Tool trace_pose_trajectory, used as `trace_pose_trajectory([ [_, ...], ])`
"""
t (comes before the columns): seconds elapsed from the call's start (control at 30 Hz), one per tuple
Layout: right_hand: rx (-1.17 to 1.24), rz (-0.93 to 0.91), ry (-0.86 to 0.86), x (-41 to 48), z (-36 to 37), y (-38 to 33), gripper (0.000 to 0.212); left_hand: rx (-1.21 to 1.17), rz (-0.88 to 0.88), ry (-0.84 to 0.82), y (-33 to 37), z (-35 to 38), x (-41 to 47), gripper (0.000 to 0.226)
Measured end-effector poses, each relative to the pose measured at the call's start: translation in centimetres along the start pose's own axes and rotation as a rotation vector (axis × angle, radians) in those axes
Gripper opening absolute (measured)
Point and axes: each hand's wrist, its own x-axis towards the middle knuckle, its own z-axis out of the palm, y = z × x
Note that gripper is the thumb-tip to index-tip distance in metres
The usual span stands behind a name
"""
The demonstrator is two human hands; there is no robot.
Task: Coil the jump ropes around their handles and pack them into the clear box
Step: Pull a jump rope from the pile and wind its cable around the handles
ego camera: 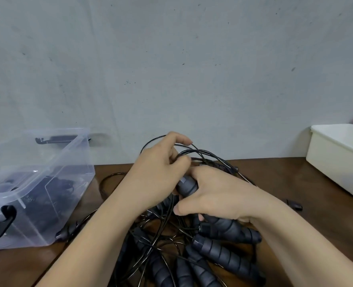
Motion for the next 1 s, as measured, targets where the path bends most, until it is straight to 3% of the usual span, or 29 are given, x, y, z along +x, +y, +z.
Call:
trace_pose_trajectory([
  [0.17, 0.080, 0.009, 0.023, -0.1, -0.1, -0.1, 0.043, -0.206, -0.035, 0.056, -0.8, -0.1, 0.4, 0.034],
  [0.3, 0.232, 0.004, 0.023, -0.2, -0.3, 0.0, 0.044, -0.365, -0.019, 0.261, -0.8, -0.6, 0.6, 0.035],
  [0.43, 0.228, -0.056, 0.042, -0.4, -0.5, 0.0, 0.047, -0.416, -0.020, 0.452, -1.1, -2.4, 0.9, 0.035],
  [0.53, 0.286, -0.100, 0.065, -0.6, -0.9, -0.5, 0.052, -0.365, 0.012, 0.417, -1.1, -3.3, 0.7, 0.035],
  [0.7, 0.444, -0.120, 0.030, -1.0, -2.5, -0.2, 0.061, 0.042, 0.235, 0.423, -0.6, -4.8, 0.2, 0.013],
  [0.83, 0.622, -0.165, -0.080, -1.4, -3.6, 0.2, 0.058, -0.080, 0.326, 0.384, -0.4, -4.6, -0.6, 0.046],
  [1.0, 0.651, -0.244, -0.124, -2.3, -4.5, 0.1, 0.056, -0.337, 0.335, 0.337, 0.0, -4.1, -0.9, 0.057],
])
